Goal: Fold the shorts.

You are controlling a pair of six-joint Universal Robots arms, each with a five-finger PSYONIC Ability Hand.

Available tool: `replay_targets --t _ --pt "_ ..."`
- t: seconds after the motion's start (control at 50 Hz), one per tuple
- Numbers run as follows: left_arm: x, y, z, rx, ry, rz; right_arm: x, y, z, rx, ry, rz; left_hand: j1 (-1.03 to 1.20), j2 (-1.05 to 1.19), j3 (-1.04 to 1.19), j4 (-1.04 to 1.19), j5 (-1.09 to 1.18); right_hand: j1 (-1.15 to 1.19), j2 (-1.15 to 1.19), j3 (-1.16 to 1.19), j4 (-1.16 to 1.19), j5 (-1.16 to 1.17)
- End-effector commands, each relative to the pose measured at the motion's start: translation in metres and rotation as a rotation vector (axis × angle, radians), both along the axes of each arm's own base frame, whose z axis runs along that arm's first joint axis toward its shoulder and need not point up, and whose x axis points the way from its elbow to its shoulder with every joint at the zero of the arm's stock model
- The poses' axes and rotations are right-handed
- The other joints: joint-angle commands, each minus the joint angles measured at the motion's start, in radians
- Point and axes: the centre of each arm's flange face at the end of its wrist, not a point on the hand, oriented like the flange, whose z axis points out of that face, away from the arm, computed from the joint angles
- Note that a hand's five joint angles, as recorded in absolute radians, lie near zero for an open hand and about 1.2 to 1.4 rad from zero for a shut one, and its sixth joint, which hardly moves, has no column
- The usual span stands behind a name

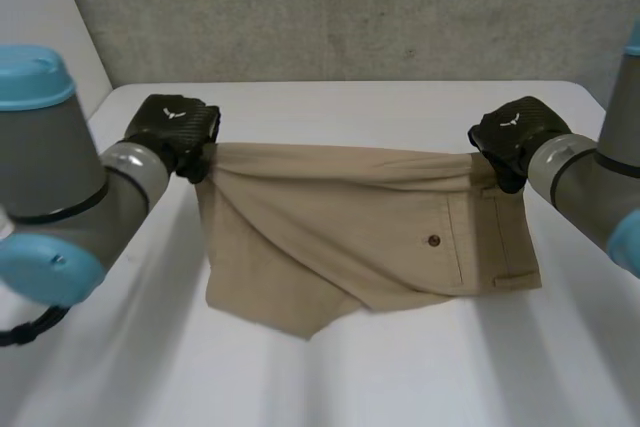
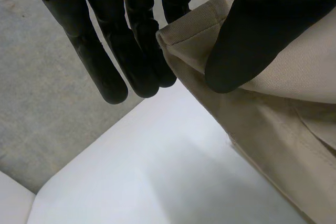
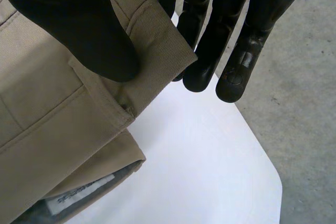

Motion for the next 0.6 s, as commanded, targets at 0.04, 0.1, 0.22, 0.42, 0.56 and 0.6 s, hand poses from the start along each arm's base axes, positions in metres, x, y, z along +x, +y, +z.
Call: replay_targets --t 0.04,0.1,0.22,0.42,0.56,0.6 --pt "-0.027 -0.06 0.036 -0.256 0.044 0.003 0.02 -0.049 0.036 -0.324 -0.166 -0.002 0.269 0.196 0.204 0.193 0.272 0.442 0.22 0.22 0.206 0.233" --pt "-0.032 -0.068 0.074 -0.403 0.111 0.013 0.024 -0.059 0.07 -0.5 -0.265 -0.007 0.269 0.196 0.204 0.193 0.272 0.442 0.22 0.22 0.206 0.233" --pt "-0.024 -0.042 0.187 -0.768 0.297 0.063 0.016 -0.039 0.17 -0.869 -0.47 -0.002 0.269 0.196 0.204 0.193 0.272 0.442 0.22 0.22 0.206 0.233" --pt "-0.004 0.01 0.206 -0.78 0.319 0.051 0.011 -0.026 0.186 -0.875 -0.486 0.008 0.269 0.196 0.204 0.193 0.272 0.442 0.22 0.22 0.206 0.233" --pt "0.0 0.028 0.149 -0.605 0.271 0.026 0.02 -0.038 0.127 -0.679 -0.41 0.037 0.269 0.196 0.204 0.193 0.272 0.442 0.22 0.22 0.206 0.233" --pt "0.001 0.032 0.117 -0.513 0.241 0.022 0.022 -0.044 0.097 -0.598 -0.379 0.041 0.269 0.196 0.204 0.193 0.272 0.442 0.22 0.22 0.206 0.233"
